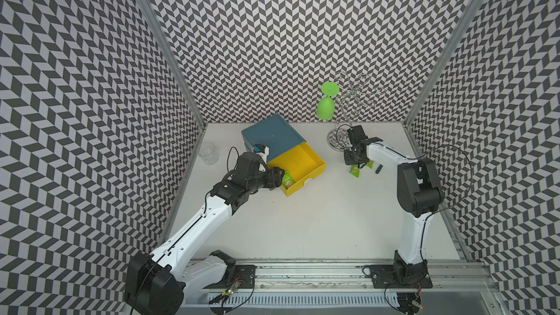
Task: Take the cookies out of the drawer
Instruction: Place the cookie at the center of the board, then adjust the drawer in the storage box.
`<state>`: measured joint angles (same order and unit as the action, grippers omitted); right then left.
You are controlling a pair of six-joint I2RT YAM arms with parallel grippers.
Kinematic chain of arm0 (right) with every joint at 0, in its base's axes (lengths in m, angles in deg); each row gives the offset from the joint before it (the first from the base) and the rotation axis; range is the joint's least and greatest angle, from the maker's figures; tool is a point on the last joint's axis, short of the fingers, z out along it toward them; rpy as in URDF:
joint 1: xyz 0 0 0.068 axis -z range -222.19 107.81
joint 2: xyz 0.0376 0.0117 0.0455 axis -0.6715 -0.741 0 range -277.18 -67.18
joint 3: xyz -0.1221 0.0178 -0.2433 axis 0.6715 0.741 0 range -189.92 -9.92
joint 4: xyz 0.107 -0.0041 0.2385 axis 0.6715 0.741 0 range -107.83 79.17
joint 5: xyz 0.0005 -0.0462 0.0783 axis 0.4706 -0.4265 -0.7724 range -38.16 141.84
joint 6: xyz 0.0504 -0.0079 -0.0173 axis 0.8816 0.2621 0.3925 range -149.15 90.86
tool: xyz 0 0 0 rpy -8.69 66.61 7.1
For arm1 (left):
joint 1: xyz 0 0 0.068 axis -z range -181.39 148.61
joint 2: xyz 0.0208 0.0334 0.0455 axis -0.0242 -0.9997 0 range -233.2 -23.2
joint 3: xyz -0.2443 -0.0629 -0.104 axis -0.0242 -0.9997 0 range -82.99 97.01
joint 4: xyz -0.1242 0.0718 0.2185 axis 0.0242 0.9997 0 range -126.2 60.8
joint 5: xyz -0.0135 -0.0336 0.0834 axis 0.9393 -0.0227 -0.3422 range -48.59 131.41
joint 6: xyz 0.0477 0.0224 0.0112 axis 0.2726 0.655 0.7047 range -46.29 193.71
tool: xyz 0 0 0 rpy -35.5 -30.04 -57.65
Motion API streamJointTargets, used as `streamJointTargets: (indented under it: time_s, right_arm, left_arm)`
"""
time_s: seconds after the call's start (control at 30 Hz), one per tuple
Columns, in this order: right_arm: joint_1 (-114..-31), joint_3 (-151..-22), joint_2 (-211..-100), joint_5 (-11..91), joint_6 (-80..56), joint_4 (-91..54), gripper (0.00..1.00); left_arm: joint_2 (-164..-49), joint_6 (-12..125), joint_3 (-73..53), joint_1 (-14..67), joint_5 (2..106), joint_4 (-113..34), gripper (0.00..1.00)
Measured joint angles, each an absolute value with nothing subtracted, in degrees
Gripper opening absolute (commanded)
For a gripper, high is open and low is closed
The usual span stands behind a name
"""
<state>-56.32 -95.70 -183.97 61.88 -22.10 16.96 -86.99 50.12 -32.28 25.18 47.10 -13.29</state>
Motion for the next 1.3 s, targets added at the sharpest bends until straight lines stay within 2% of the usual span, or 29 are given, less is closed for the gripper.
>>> streamJointTargets:
  time_s: [0.07, 0.2, 0.3, 0.5, 0.7, 1.0, 1.3]
  right_arm:
    - [-56.23, -95.72, -184.54, 61.44, -22.21, 16.76, 0.49]
    - [-56.19, -95.65, -183.82, 59.61, -22.03, 16.3, 0.56]
    - [-56.16, -93.66, -180.56, 56.65, -22.01, 15.6, 0.56]
    - [-56.27, -86.32, -166.16, 49.05, -22.01, 15.14, 0.56]
    - [-59.49, -85.62, -155.82, 42.14, -22.07, 15.58, 0.56]
    - [-71.77, -90.43, -155.12, 39.76, -22.88, 17.83, 0.57]
    - [-73.69, -95.46, -158.88, 40.48, -24.26, 18.2, 0.53]
  left_arm:
    - [-86.99, 50.12, -32.28, 25.18, 47.1, -13.29, 0.74]
    - [-86.97, 50.1, -32.28, 25.18, 47.1, -13.29, 0.75]
    - [-86.94, 50.1, -32.19, 25.18, 47.12, -13.24, 0.77]
    - [-86.86, 50.82, -30.33, 25.14, 47.23, -12.33, 0.8]
    - [-85.98, 51.58, -28.82, 24.81, 48.19, -12.24, 0.82]
    - [-82.68, 52.15, -27.64, 24.13, 48.63, -12.17, 0.85]
    - [-79.75, 52.02, -26.9, 23.69, 48.59, -11.45, 0.85]
